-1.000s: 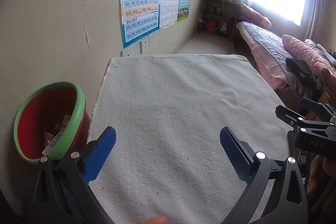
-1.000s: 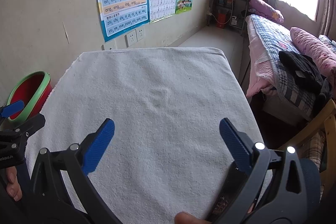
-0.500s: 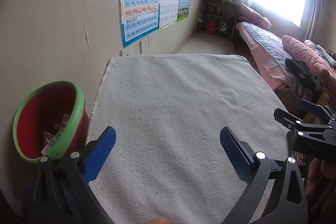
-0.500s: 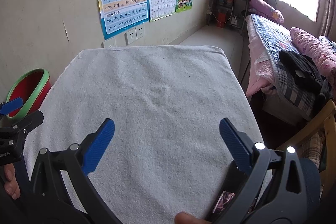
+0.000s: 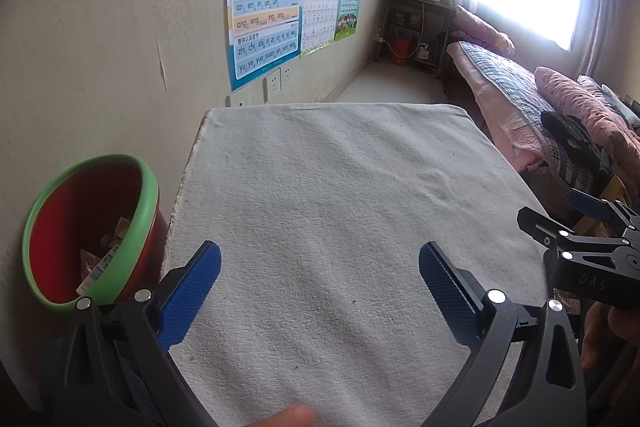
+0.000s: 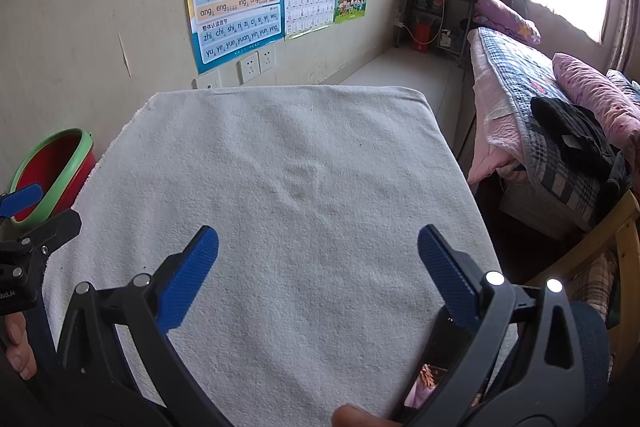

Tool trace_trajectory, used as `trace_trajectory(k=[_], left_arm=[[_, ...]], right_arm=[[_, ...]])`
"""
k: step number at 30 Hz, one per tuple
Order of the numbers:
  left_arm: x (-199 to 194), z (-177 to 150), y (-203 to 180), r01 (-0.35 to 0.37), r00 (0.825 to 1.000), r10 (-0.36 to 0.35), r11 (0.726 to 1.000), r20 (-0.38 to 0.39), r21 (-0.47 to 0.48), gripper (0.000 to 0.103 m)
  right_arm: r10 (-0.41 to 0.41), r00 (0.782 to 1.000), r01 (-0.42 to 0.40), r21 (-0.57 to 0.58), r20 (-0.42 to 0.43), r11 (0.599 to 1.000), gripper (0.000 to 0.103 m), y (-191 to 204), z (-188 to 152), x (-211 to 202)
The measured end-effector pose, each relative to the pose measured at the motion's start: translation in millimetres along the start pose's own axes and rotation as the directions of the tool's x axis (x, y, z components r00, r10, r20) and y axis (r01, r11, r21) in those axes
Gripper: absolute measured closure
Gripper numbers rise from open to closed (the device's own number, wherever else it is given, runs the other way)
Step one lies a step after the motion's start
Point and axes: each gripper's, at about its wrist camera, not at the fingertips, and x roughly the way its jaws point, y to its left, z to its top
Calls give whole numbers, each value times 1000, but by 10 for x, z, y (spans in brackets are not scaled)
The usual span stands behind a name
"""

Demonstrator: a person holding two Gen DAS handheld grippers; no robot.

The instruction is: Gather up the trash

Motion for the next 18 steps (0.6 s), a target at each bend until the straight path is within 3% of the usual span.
trace_trajectory(k=[18], left_arm=[[-41,-3,-33,10,1000,-10,1000,24,9,8]], right_arm=[[-2,1000,2,-6,-2,1000,5,-14,-6,2]])
